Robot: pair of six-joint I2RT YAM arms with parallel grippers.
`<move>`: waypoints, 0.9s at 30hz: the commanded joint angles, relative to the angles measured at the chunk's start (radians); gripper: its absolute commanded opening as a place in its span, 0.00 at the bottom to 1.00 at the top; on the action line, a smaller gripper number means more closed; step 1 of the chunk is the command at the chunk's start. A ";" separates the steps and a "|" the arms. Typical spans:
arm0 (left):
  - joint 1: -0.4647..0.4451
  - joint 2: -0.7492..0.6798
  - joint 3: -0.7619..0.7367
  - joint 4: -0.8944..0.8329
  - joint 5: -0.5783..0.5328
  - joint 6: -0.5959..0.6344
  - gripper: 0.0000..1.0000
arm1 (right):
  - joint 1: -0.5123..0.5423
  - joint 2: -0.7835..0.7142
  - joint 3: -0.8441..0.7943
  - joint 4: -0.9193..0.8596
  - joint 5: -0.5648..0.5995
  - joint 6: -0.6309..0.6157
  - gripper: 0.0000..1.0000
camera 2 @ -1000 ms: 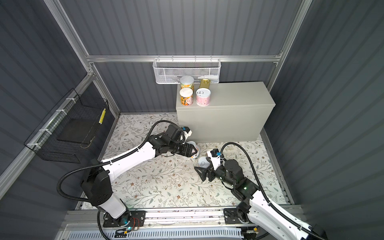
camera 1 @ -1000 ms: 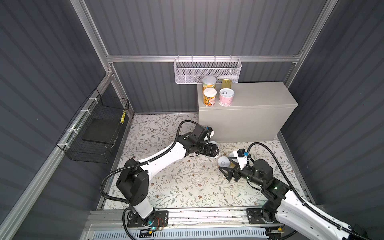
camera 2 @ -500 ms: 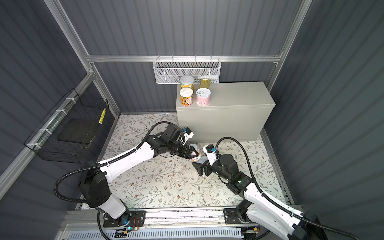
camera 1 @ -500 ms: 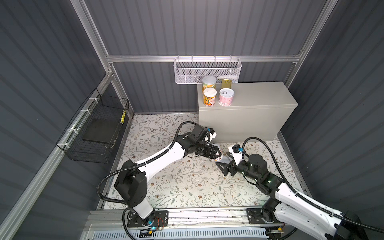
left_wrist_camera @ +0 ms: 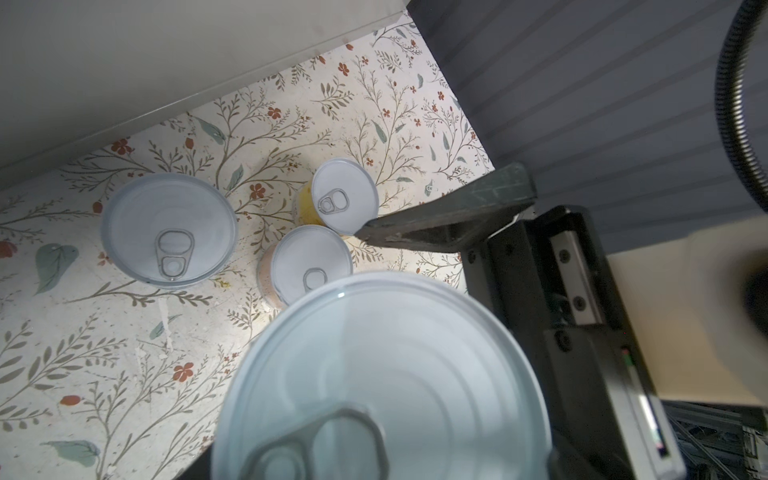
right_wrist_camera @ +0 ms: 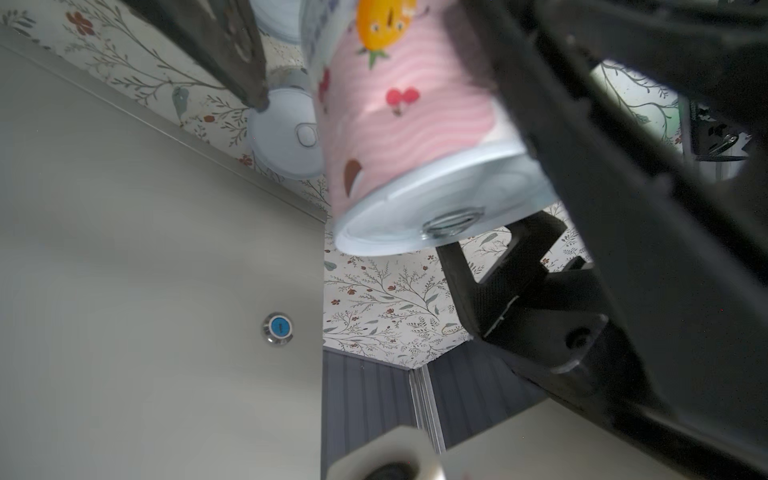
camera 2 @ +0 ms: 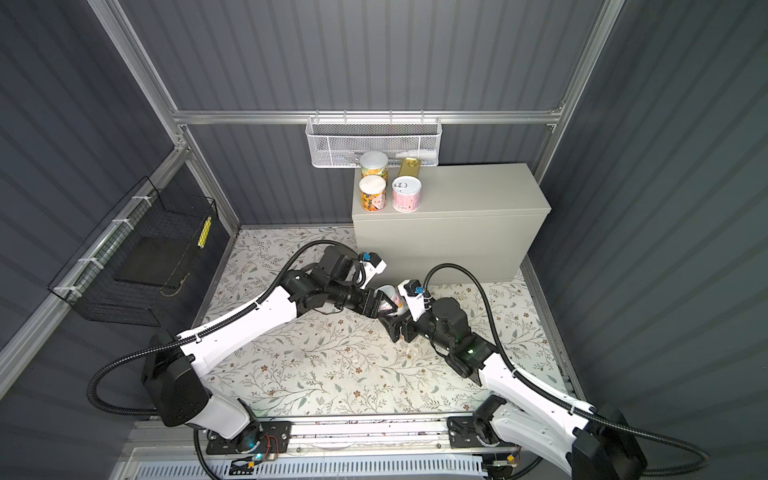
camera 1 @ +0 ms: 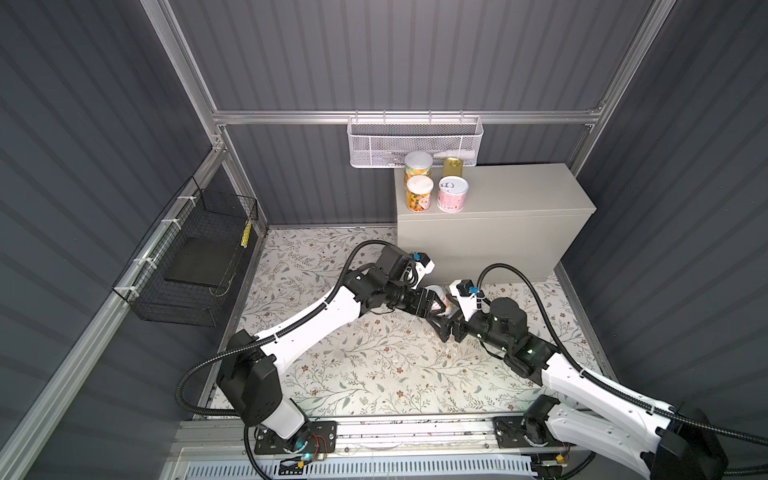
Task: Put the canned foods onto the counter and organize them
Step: 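Close the right gripper around the pink can held by the left gripper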
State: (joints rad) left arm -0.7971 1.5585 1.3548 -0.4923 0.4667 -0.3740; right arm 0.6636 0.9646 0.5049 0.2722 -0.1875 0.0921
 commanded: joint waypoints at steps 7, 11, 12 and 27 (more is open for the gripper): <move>-0.002 -0.014 0.004 0.033 0.081 0.005 0.45 | 0.004 0.031 0.042 0.045 0.021 -0.043 0.99; -0.002 -0.005 0.001 0.036 0.104 -0.005 0.45 | 0.004 0.053 0.044 0.056 0.028 -0.056 0.99; -0.002 -0.002 -0.001 0.045 0.122 -0.013 0.45 | 0.004 0.057 0.046 0.059 0.032 -0.059 0.99; -0.002 0.025 -0.009 0.016 0.132 -0.025 0.46 | 0.011 0.049 0.043 0.056 0.057 -0.142 0.99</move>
State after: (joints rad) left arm -0.7971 1.5845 1.3464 -0.4751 0.5480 -0.3912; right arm 0.6758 1.0248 0.5243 0.3050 -0.1722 -0.0204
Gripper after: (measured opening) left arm 0.760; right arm 0.989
